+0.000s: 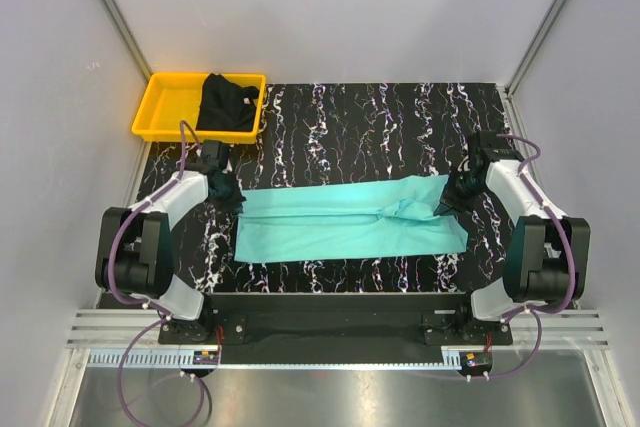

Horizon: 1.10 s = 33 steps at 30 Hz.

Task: Fold and stack the t-shirts
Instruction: Fold the tshirt

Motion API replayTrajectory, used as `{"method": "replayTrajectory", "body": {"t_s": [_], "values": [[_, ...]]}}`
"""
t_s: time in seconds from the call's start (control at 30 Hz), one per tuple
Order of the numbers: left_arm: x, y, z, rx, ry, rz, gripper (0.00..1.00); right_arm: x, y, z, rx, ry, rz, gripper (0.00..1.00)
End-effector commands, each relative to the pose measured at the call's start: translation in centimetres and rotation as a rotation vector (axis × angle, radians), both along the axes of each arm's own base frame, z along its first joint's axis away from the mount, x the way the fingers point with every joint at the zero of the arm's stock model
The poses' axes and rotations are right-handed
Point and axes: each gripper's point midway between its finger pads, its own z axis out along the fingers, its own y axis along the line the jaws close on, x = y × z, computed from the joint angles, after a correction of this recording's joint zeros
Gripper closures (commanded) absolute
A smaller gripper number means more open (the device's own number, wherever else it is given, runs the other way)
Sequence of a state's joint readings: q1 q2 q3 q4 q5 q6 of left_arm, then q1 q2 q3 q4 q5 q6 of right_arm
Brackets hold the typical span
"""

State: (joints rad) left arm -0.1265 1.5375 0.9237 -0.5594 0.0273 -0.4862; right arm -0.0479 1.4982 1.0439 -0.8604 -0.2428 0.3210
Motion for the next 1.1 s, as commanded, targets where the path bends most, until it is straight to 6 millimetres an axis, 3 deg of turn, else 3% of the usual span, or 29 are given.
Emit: {"method": "replayTrajectory", "body": {"t_s": [0.0,0.5,0.57,0.6,0.67,0.7,0.77,0.83,0.9,0.93,0.97,1.0,1.03,1.07], "values": [[-0.6,0.1,0.9,-0.004,-0.026,0.022,1.0,-0.1,-0.9,-0.7,-0.043,0.024,-0.032,1.0],[-2.0,-0.7,0.7,-0.061,0.012,0.068,1.0,-0.2,-1.2,-2.0,-0.049,0.089,-0.053,1.0],[-2.6,-0.6,1.0,-0.063,0.015,0.067,0.91,-0.3,-1.2,-2.0,-0.047,0.095,-0.061,0.98],[-2.8,-0.2,1.3,-0.044,0.015,0.077,0.81,-0.5,-1.3,-1.9,-0.053,0.101,-0.07,0.93],[-3.6,0.5,2.8,-0.013,-0.017,0.083,0.72,-0.9,-1.4,-1.1,-0.056,0.086,-0.091,0.72],[-3.6,1.3,3.6,0.027,-0.044,0.093,0.63,-1.2,-1.4,-0.5,-0.054,0.075,-0.099,0.68],[-3.8,1.8,5.5,0.05,-0.105,0.067,0.55,-1.5,-1.2,1.4,-0.044,0.001,-0.125,0.57],[-3.4,1.4,7.7,0.025,-0.188,0.026,0.51,-1.0,-0.8,3.5,-0.02,-0.081,-0.114,0.52],[-2.9,-0.6,7.8,-0.065,-0.183,-0.042,0.52,0.3,0.5,5.2,0.05,-0.152,-0.067,0.48],[-1.5,-1.8,8.4,-0.113,-0.225,-0.09,0.59,1.0,0.8,5.2,0.073,-0.154,-0.039,0.48],[-0.8,-2.9,8.3,-0.163,-0.229,-0.123,0.62,2.0,1.3,5.3,0.101,-0.174,-0.02,0.48],[-0.4,-4.7,7.0,-0.245,-0.174,-0.169,0.62,3.0,2.6,6.1,0.181,-0.198,0.015,0.48],[0.8,-5.6,7.1,-0.276,-0.181,-0.19,0.63,3.8,3.3,4.9,0.228,-0.159,0.03,0.48],[1.2,-6.1,6.1,-0.295,-0.135,-0.194,0.65,4.7,3.9,4.6,0.266,-0.155,0.04,0.5]]}}
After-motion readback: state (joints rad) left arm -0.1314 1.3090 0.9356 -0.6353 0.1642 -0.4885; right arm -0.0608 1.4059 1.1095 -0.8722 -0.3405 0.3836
